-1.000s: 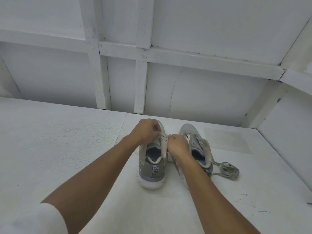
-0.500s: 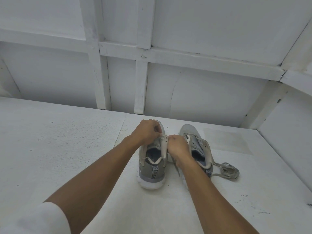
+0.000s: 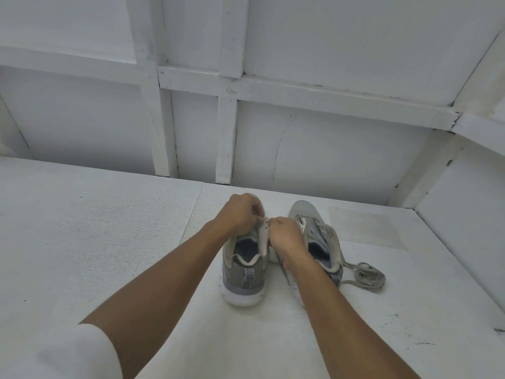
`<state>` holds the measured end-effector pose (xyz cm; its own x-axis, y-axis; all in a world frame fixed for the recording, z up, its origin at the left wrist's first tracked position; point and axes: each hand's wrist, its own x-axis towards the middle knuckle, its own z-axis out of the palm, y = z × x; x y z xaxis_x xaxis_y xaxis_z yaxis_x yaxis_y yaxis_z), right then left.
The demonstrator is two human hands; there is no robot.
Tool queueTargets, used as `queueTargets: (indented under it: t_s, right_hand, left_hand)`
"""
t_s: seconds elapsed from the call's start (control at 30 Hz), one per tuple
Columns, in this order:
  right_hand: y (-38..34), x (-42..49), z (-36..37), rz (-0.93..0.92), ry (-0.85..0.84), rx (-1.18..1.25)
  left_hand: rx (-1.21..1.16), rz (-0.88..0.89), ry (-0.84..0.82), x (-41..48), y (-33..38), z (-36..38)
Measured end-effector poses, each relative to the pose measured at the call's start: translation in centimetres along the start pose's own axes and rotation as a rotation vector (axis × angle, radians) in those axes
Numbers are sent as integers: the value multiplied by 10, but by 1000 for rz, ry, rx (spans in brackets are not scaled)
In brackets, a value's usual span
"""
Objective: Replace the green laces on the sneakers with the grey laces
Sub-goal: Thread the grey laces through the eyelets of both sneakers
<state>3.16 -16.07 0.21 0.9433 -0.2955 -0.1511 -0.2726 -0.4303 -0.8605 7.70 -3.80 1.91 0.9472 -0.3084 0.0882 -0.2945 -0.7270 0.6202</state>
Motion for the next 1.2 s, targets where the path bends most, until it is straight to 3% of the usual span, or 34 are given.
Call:
queueTargets:
  t_s: [0.13, 0.33, 0.5, 0.57, 0.67, 0.77, 0.87, 0.9, 0.93, 0.97, 1.0, 1.13, 1.2]
  right_hand:
    - [-12, 3, -6, -5, -49, 68]
    - [-20, 16, -13, -19, -134, -27]
    - [-23, 25, -18, -127, -165, -214]
    - [-23, 30, -22, -193, -128, -301]
    - [-29, 39, -35, -263, -33, -359]
    - [-48, 52, -63, -180, 80, 4]
    - [-76, 59, -97, -2, 62, 962]
    - [-80, 59, -104, 13, 68, 1210]
    - [-80, 58, -107, -5, 78, 1304]
    - [-81, 54, -106, -39, 86, 1242]
    - [-77, 50, -100, -103, 84, 1032]
    - [-47, 37, -63, -468, -151, -370]
    - [-34, 34, -47, -492, -216, -718]
  left_hand:
    - [-1, -33, 12, -4, 2, 3]
    - [65, -109, 96, -15, 5, 9]
    - [131, -189, 312, -31, -3, 9]
    - [55, -236, 399, -41, -14, 9]
    - [-184, -316, 403, -56, -24, 11]
    - [-303, -339, 409, -63, -25, 16]
    - [-385, -358, 433, -67, -24, 20]
    - [-415, -363, 443, -68, -25, 21]
    - [-439, -367, 451, -69, -25, 22]
    - [-459, -371, 456, -70, -24, 23]
    - [-475, -375, 458, -70, -24, 25]
    - [-488, -381, 491, -70, -23, 24]
    - [-474, -376, 509, -69, -23, 23]
